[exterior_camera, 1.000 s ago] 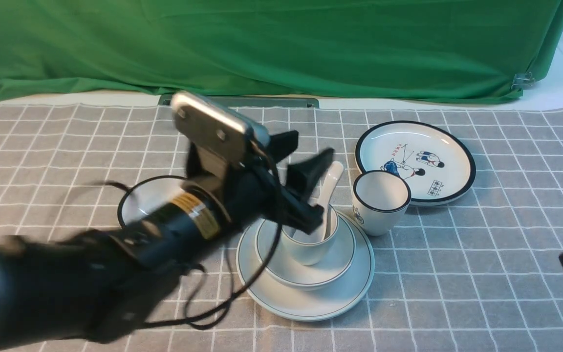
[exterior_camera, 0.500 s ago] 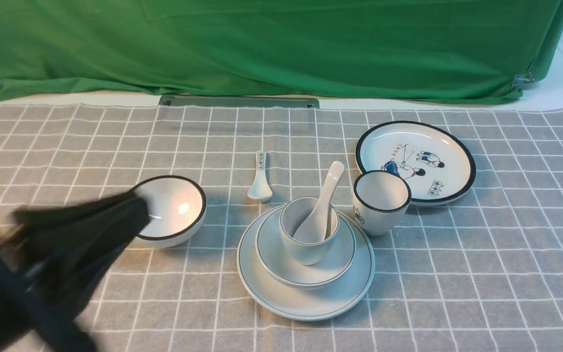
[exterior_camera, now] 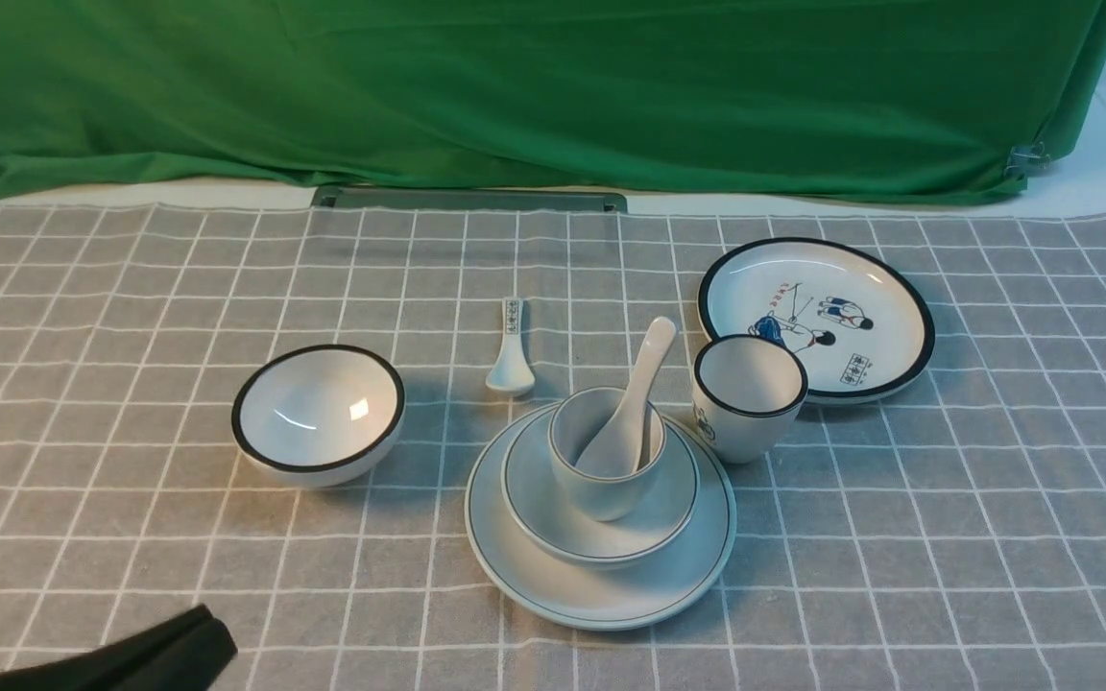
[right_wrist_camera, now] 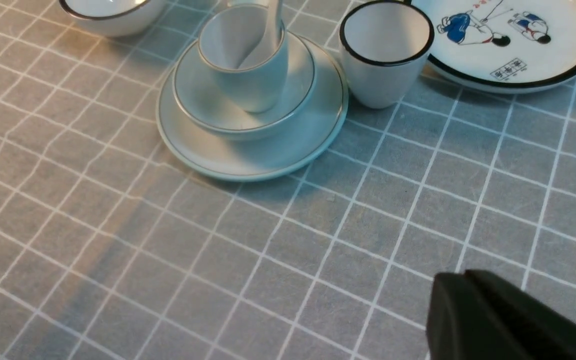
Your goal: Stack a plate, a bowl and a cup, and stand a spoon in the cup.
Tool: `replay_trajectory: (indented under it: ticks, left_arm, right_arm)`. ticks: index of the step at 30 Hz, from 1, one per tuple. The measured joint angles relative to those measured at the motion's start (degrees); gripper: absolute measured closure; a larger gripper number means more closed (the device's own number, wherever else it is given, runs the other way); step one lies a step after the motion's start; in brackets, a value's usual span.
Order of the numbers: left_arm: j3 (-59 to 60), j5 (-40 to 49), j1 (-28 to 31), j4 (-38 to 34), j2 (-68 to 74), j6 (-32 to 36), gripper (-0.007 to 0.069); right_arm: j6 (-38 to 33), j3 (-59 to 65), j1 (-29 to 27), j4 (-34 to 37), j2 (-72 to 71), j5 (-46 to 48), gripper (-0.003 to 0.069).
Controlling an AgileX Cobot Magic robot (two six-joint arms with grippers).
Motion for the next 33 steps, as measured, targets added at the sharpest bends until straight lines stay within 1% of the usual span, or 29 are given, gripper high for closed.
replay_trajectory:
  ticks: [2, 6, 9, 11, 12, 13, 16, 18, 19, 21, 23, 25, 30, 33]
  left_arm:
    - [0.1, 0.6, 0.0, 0.1, 0.0, 0.0, 0.0615]
    - [0.1, 6.1, 0.0, 0.4, -0.1, 0.0, 0.0615]
    - [0.1, 9.0, 0.0, 0.4, -0.1, 0.0, 0.0613]
    - [0.1, 9.9, 0.0, 0.4, -0.1, 0.0, 0.0613]
    - [0.1, 10.2, 0.0, 0.4, -0.1, 0.0, 0.0613]
    - [0.1, 10.2, 0.0, 0.4, -0.1, 0.0, 0.0613]
    - [0.1, 10.6, 0.0, 0.4, -0.1, 0.0, 0.0613]
    - [0.1, 10.6, 0.0, 0.4, -0.1, 0.0, 0.0613]
    - [0.1, 10.6, 0.0, 0.4, -0.1, 0.0, 0.0613]
    - [0.1, 10.6, 0.0, 0.4, -0.1, 0.0, 0.0613]
    - [0.1, 10.6, 0.0, 0.4, -0.1, 0.0, 0.0613]
    - [0.1, 10.6, 0.0, 0.4, -0.1, 0.0, 0.0613]
    - [0.1, 10.6, 0.0, 0.4, -0.1, 0.0, 0.0613]
    - [0.1, 10.6, 0.0, 0.4, -0.1, 0.0, 0.0613]
  right_arm:
    - [0.0, 0.0, 0.0, 0.0, 0.0, 0.0, 0.0624]
    - [0.0, 0.1, 0.0, -0.1, -0.4, -0.1, 0.0615]
    - [0.0, 0.7, -2.0, 0.1, -0.8, -0.5, 0.0604]
    - [-0.3, 1.1, -6.7, -1.1, -1.6, -0.8, 0.0606]
    - [-1.6, 1.7, -10.6, -1.1, -2.5, -1.5, 0.0616]
    - [-3.9, 2.8, -13.5, -0.5, -3.3, -3.2, 0.063]
    - [-14.9, 9.7, -25.5, 3.3, -7.7, -13.2, 0.0642]
    - [-19.0, 15.6, -33.7, 6.7, -11.6, -19.8, 0.0642]
    - [-19.2, 16.8, -35.0, 7.3, -12.0, -20.6, 0.0643]
    - [-19.5, 23.2, -40.8, 9.8, -16.5, -23.8, 0.0643]
    - [-19.5, 27.9, -43.1, 10.3, -20.1, -25.4, 0.0643]
    - [-19.5, 31.8, -44.0, 10.8, -23.4, -26.9, 0.0643]
    - [-18.0, 38.5, -44.4, 11.1, -28.4, -30.6, 0.0643]
    - [-17.8, 38.9, -44.5, 11.1, -28.7, -30.8, 0.0643]
